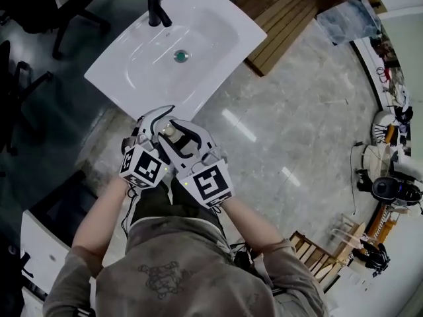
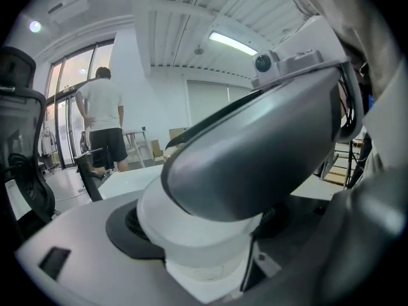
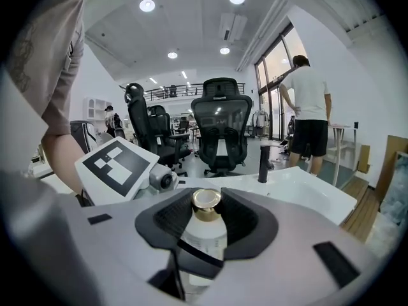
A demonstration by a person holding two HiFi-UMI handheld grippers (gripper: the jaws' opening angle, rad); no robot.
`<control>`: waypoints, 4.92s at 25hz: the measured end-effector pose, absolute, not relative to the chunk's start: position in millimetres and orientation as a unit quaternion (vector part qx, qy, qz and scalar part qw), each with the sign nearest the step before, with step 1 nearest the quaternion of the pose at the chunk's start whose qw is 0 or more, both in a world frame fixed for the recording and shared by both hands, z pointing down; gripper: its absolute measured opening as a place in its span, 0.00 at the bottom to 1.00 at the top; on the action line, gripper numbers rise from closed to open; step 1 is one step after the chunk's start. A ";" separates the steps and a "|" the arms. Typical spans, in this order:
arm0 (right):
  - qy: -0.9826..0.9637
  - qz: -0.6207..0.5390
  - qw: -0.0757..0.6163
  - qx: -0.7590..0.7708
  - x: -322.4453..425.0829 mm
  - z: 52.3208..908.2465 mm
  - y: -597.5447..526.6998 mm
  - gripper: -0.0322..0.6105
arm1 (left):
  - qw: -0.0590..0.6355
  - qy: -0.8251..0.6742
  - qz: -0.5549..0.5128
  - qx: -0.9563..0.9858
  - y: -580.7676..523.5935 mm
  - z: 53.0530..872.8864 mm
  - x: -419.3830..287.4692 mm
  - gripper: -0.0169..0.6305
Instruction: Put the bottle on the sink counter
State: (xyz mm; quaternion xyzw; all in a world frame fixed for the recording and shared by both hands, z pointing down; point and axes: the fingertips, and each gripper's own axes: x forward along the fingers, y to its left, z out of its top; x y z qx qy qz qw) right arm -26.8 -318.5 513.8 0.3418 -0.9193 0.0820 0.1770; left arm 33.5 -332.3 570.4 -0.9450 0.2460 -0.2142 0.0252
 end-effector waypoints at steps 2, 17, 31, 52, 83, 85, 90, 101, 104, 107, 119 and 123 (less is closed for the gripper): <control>-0.919 0.088 0.179 0.341 -24.4 524.6 -321.6 0.27 | 0.019 0.243 -0.221 -0.944 -334.4 582.2 35.5 0.55; -0.912 0.103 0.205 0.340 -27.2 594.4 -326.1 0.27 | -0.012 0.232 -0.275 -0.933 -335.3 656.4 30.6 0.55; -0.906 0.096 0.223 0.348 -26.2 614.7 -326.8 0.27 | -0.028 0.241 -0.290 -0.926 -339.1 676.1 26.9 0.55; -0.898 0.127 0.225 0.355 -14.3 607.5 -329.2 0.37 | -0.065 0.268 -0.316 -0.908 -317.7 675.4 -8.9 0.55; -0.886 0.038 0.077 0.455 38.6 356.2 -293.4 0.12 | -0.005 0.394 -0.150 -0.907 -298.3 391.8 -57.9 0.07; -0.888 0.031 0.062 0.454 44.7 336.8 -281.0 0.12 | 0.013 0.392 -0.118 -0.912 -290.0 361.7 -53.4 0.07; -0.895 0.016 0.025 0.445 53.0 299.5 -250.5 0.11 | 0.065 0.402 -0.059 -0.912 -268.1 304.9 -51.4 0.07; -0.898 -0.029 0.026 0.437 54.7 266.6 -213.0 0.10 | 0.070 0.442 -0.096 -0.889 -239.1 307.4 -71.7 0.07; -0.898 -0.028 0.028 0.439 55.2 268.9 -211.3 0.10 | 0.068 0.446 -0.104 -0.886 -236.5 315.7 -75.3 0.07; -0.897 -0.029 0.025 0.441 56.7 266.7 -208.9 0.10 | 0.068 0.447 -0.104 -0.886 -233.2 315.0 -74.7 0.07; -0.898 -0.025 0.028 0.438 51.7 267.5 -205.2 0.10 | 0.085 0.442 -0.106 -0.886 -228.6 308.4 -71.1 0.07; -0.901 -0.030 0.027 0.432 51.1 268.0 -203.6 0.10 | 0.086 0.441 -0.108 -0.887 -228.6 308.1 -68.0 0.07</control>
